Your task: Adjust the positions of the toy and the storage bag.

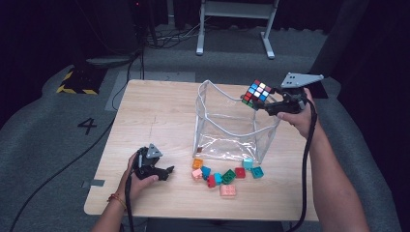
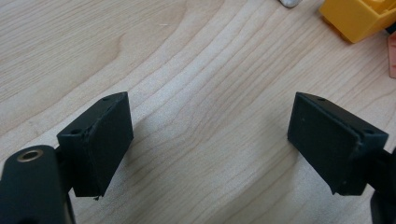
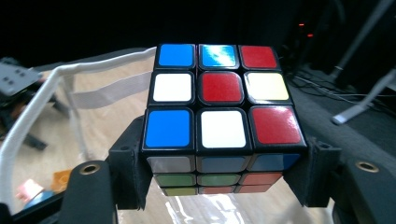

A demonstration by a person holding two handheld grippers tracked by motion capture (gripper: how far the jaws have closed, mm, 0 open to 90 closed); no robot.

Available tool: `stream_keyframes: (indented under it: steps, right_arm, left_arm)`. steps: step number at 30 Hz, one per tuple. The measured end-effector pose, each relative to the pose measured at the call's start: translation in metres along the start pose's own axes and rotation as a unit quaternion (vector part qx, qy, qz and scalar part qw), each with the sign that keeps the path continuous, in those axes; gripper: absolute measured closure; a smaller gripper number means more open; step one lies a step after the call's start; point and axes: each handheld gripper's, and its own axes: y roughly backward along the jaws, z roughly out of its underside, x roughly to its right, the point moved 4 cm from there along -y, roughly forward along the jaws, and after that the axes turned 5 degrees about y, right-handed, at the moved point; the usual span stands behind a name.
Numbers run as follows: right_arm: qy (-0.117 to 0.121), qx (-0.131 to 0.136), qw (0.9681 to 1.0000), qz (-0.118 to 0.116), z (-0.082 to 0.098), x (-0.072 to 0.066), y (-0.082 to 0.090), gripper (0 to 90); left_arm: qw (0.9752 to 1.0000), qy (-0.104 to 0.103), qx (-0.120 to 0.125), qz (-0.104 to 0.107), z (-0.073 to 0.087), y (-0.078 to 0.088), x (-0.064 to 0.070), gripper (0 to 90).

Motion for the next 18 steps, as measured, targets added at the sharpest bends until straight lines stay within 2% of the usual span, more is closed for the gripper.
stream_keyframes:
  steps: [2, 5, 8, 12, 15, 18]
  right_arm:
    - [0.018, -0.008, 0.9997, -0.015, 0.0, -0.003, -0.006, 34.1]
    - [0.032, -0.024, 0.9988, -0.029, 0.0, -0.006, -0.013, 34.0]
    - [0.051, -0.044, 0.9968, -0.044, 0.001, -0.008, -0.017, 34.1]
    - [0.055, -0.07, 0.9938, -0.067, 0.006, -0.006, -0.023, 34.1]
    - [0.067, -0.091, 0.9899, -0.085, 0.009, -0.009, -0.028, 34.0]
    - [0.085, -0.124, 0.9837, -0.097, 0.013, -0.01, -0.033, 34.0]
  left_arm:
    - [1.0, -0.001, 0.001, -0.004, 0.0, 0.0, 0.0, 14.2]
    - [1.0, -0.001, 0.002, -0.005, 0.0, 0.0, 0.0, 14.2]
    - [1.0, 0.001, 0.001, -0.005, 0.0, 0.0, 0.0, 14.2]
    - [1.0, 0.002, 0.001, -0.005, 0.0, 0.0, 0.0, 14.1]
    - [1.0, 0.002, 0.0, -0.005, 0.0, 0.0, 0.0, 14.1]
    - [1.0, 0.003, 0.0, -0.005, 0.0, 0.0, 0.0, 14.1]
